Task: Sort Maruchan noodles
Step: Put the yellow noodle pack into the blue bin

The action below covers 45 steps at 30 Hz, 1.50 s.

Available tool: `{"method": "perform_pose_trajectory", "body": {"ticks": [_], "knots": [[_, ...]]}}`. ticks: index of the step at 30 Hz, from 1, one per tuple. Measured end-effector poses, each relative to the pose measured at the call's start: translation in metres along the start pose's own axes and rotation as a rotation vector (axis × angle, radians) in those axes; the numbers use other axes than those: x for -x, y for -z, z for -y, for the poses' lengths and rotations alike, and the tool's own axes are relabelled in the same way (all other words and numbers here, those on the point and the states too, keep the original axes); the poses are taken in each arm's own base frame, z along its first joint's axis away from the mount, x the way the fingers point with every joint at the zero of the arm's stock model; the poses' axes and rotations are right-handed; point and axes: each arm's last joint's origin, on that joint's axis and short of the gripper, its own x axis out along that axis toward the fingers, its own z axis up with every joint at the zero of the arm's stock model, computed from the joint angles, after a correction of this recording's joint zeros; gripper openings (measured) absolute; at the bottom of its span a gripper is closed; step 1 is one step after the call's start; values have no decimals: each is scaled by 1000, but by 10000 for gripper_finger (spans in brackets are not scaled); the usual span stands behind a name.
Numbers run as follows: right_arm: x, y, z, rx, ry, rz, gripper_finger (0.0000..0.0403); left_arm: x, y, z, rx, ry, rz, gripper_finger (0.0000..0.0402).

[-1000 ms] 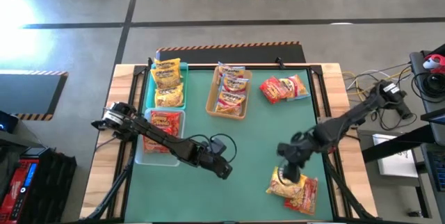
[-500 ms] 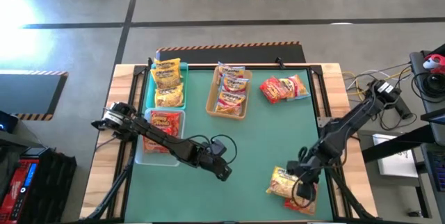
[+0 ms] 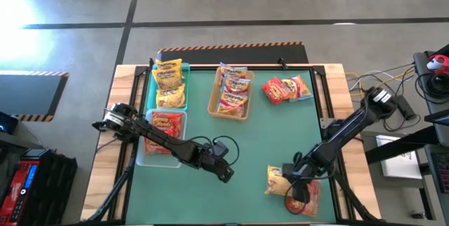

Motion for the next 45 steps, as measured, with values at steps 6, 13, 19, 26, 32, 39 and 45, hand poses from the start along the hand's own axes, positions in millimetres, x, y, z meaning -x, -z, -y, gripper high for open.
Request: {"method": "perform_pose_trajectory", "body": {"ticks": [6,13,19,26,32,39,45], "knots": [[-5,-13,9,109,130,152,178,0,0,0,1,1,0,82],[-7,-46,25,179,286,356,178,1,0,0,-4,6,-16,82],[-6,-91,39,162,268,560,174,1,2,0,-12,8,-32,82],[-3,-133,53,41,131,765,158,1,4,1,-6,10,-40,82],[10,-133,50,68,61,757,149,2,3,0,59,-10,-17,82],[30,-127,48,131,130,813,148,1,-5,-3,274,-81,212,82],[41,-126,60,69,176,793,148,-6,-9,-7,368,-91,238,82]]}}
